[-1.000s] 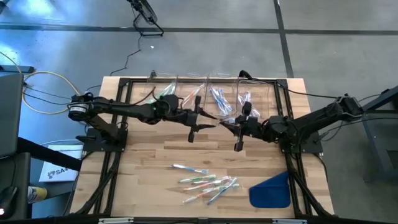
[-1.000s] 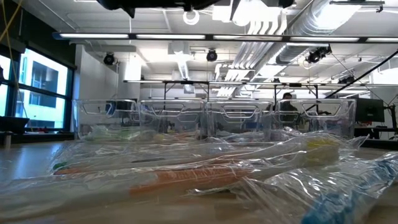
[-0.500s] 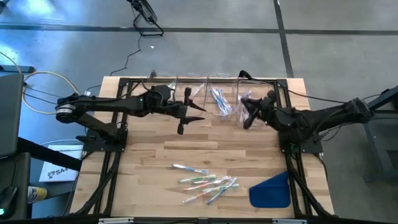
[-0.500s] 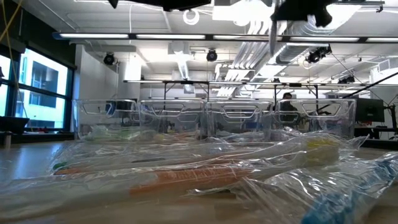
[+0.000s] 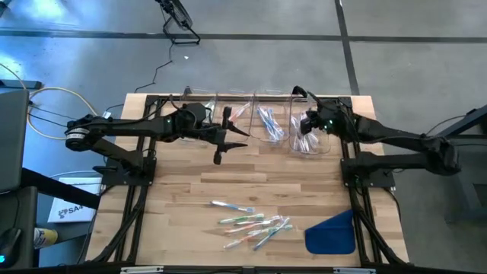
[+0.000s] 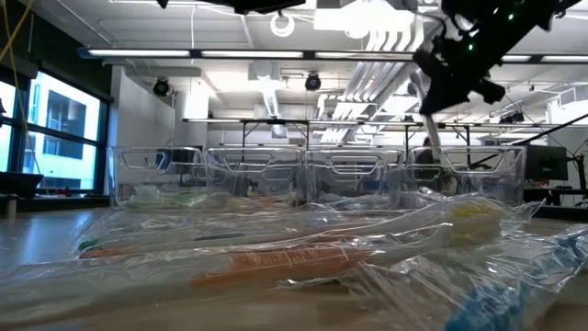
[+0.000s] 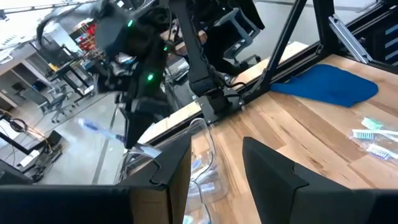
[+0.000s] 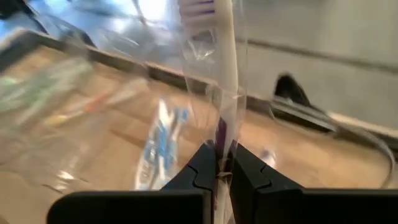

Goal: Pick & Place Toothbrushes
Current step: Put the violet toothbrush into the right transparent bin

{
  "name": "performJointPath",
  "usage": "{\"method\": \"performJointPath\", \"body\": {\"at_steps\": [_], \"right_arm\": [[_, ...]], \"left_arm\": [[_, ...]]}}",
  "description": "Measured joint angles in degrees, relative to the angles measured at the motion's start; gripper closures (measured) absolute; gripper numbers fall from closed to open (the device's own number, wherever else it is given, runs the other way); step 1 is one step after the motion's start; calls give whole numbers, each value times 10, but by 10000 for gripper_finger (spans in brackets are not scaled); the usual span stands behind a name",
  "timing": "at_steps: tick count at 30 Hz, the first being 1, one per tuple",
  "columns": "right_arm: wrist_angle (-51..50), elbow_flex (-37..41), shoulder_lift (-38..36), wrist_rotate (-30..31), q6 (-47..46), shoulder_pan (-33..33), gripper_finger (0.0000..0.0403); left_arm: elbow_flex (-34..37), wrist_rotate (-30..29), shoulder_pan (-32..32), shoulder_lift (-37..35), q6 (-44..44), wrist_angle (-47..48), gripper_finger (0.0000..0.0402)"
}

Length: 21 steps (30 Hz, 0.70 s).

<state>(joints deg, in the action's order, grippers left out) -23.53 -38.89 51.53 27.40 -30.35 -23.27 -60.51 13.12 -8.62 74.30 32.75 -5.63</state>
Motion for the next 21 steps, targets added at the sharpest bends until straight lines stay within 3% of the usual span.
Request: {"method": "performJointPath", "body": {"at_steps": [7, 18, 21], "right_arm": [[-67, 0, 61, -108, -30, -100, 391], [-70, 0, 142, -122, -29, -125, 388], [-53, 0, 143, -119, -28, -125, 354]], "left_arm": [[0, 0, 0, 0, 0, -2, 261], [0, -1, 0, 0, 0, -2, 261], [0, -1, 0, 0, 0, 4, 261]]}}
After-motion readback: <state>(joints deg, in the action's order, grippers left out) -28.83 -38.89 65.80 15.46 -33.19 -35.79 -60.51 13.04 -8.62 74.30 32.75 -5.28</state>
